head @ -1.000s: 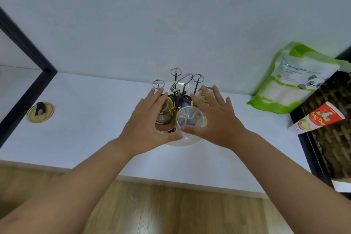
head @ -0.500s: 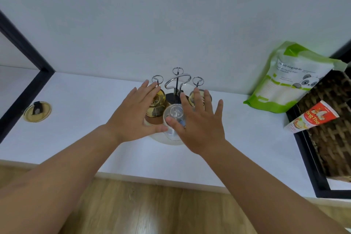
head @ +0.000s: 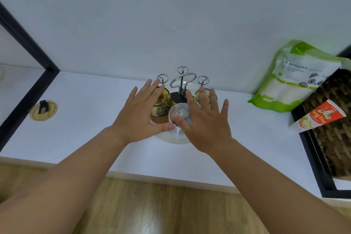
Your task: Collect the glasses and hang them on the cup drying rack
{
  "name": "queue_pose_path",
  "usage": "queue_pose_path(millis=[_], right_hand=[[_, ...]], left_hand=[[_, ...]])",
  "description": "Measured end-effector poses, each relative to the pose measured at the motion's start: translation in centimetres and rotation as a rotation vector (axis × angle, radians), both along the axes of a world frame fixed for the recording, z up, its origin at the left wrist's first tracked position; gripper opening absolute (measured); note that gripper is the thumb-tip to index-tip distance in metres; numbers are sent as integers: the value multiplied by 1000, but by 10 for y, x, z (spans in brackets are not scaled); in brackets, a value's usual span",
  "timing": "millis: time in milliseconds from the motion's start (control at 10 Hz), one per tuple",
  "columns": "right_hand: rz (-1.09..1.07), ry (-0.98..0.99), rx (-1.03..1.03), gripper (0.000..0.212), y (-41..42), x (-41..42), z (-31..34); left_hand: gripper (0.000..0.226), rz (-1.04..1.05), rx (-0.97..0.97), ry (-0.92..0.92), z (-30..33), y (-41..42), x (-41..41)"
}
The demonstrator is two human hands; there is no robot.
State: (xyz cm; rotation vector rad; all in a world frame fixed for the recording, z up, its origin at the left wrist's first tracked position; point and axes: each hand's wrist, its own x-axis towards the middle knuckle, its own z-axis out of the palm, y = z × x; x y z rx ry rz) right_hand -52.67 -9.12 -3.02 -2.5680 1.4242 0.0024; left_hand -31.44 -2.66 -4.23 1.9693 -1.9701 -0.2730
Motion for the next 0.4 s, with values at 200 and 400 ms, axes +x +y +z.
queue_pose_path(millis=[200,400], right_hand=[[30,28,127,90,1,-8,24],[51,-11,217,90,-2,-25,100]], left_hand=[[119,-16,46,66,23,10,-6],[113,-36,87,165,91,30,-12]])
